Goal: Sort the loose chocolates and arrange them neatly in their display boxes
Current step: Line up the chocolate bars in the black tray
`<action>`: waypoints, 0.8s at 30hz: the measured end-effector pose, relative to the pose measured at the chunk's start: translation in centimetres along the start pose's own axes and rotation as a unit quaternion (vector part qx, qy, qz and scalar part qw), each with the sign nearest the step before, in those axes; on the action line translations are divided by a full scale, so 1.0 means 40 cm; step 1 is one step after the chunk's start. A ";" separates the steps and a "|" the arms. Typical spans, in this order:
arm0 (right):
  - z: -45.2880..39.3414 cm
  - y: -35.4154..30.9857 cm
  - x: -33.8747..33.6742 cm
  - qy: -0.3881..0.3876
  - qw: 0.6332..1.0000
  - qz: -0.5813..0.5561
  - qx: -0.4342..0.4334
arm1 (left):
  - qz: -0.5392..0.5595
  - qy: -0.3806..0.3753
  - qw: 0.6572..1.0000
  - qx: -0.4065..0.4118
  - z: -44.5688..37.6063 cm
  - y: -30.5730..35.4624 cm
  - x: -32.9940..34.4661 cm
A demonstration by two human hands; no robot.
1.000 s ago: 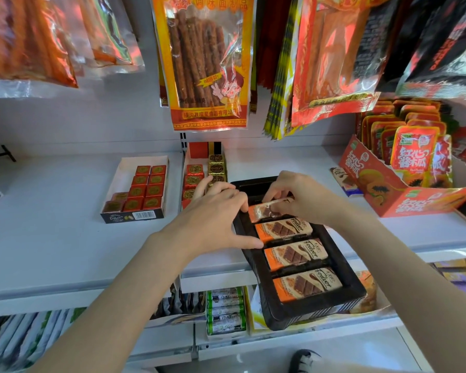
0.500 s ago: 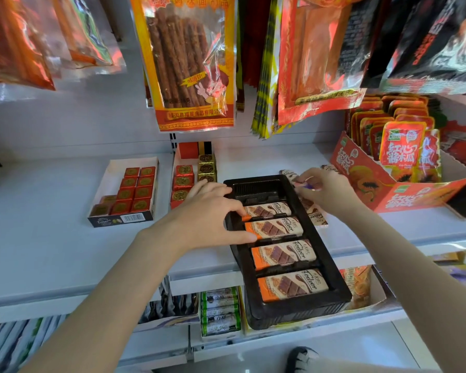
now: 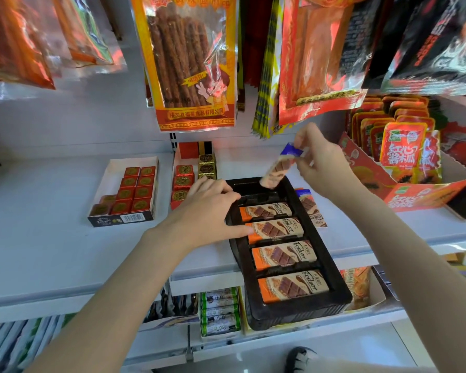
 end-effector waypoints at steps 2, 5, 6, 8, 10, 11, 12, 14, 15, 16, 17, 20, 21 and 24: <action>0.001 -0.014 0.013 -0.036 0.998 0.048 -0.037 | 0.001 0.004 1.000 0.001 0.000 0.001 0.002; -0.004 -0.023 0.035 -0.086 0.991 0.070 -0.072 | 0.005 0.006 1.000 0.006 0.002 0.001 0.006; -0.008 -0.027 0.042 -0.094 0.990 0.073 -0.076 | 0.008 0.006 1.000 0.008 0.002 0.002 0.006; -0.019 -0.036 0.059 -0.101 0.990 0.072 -0.073 | 0.005 0.007 1.000 0.014 0.003 0.006 0.006; -0.035 -0.045 0.083 -0.099 0.992 0.047 -0.058 | 0.000 0.016 1.000 0.018 0.004 0.008 0.006; -0.040 -0.050 0.096 -0.094 0.994 0.030 -0.051 | -0.002 0.019 1.000 0.020 0.004 0.010 0.006; -0.044 -0.053 0.112 -0.090 0.995 0.017 -0.049 | -0.003 0.022 1.000 0.022 0.004 0.010 0.006; -0.048 -0.058 0.142 -0.105 0.993 0.009 -0.048 | -0.008 0.026 0.999 0.028 0.006 0.013 0.008; -0.047 -0.061 0.154 -0.123 0.991 0.011 -0.048 | -0.012 0.029 0.999 0.031 0.007 0.014 0.009; -0.045 -0.063 0.164 -0.140 0.989 0.017 -0.049 | -0.014 0.032 0.999 0.034 0.008 0.014 0.010; -0.042 -0.067 0.170 -0.153 0.987 0.022 -0.052 | -0.015 0.034 0.999 0.036 0.007 0.014 0.011; -0.024 -0.071 0.154 -0.165 0.985 0.001 -0.044 | -0.023 0.035 0.998 0.037 0.005 0.013 0.009; -0.018 -0.062 0.134 -0.158 0.987 -0.016 -0.019 | -0.025 0.035 0.998 0.036 0.005 0.013 0.007; -0.003 0.007 0.044 -0.060 0.995 0.007 0.076 | -0.018 0.026 0.999 0.036 0.003 0.016 0.002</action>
Point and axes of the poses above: each hand's wrist, its own z-axis away from the middle knuckle, its own x-axis out of the palm, y = z × x, the point moved 3 cm from there along -z, towards the middle knuckle, and after that the axes turned 9 degrees about -y, right-handed, at the moved point
